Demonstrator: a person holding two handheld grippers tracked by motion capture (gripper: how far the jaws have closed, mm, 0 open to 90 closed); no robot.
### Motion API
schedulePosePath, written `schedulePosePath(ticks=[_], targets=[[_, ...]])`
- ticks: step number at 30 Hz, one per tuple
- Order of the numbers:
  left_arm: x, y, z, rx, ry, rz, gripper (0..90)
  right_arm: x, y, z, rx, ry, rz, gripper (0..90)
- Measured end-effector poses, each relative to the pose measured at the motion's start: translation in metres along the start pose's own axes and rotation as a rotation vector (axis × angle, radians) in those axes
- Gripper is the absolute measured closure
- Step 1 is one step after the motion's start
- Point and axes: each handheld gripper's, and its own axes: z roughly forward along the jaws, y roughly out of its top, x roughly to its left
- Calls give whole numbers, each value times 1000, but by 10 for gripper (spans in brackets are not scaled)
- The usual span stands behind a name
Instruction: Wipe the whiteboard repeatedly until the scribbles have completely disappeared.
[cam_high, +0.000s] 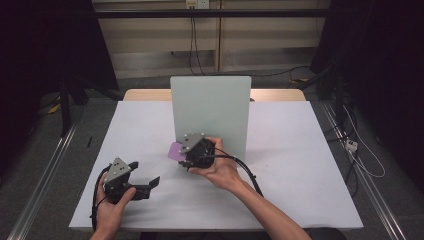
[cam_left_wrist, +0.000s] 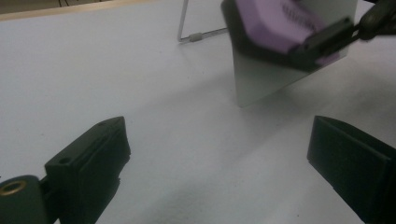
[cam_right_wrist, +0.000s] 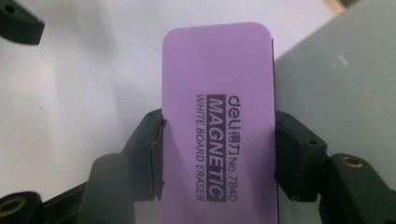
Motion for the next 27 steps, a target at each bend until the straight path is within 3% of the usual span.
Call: schedulePosePath(ticks=[8,13,19,27], targets=[[2,0,-1,-3,3,0,54,10,-2,20,4,71,12,416],[1,0,-1,-2,1,0,54,16,-3,30,34,99,-5,416],[2,0,-1,0,1,-2,54,13,-4,25,28,97,-3,415],[2,-1,1,6,-3,-1,54,-1,-10,3,-16,72,55,415]])
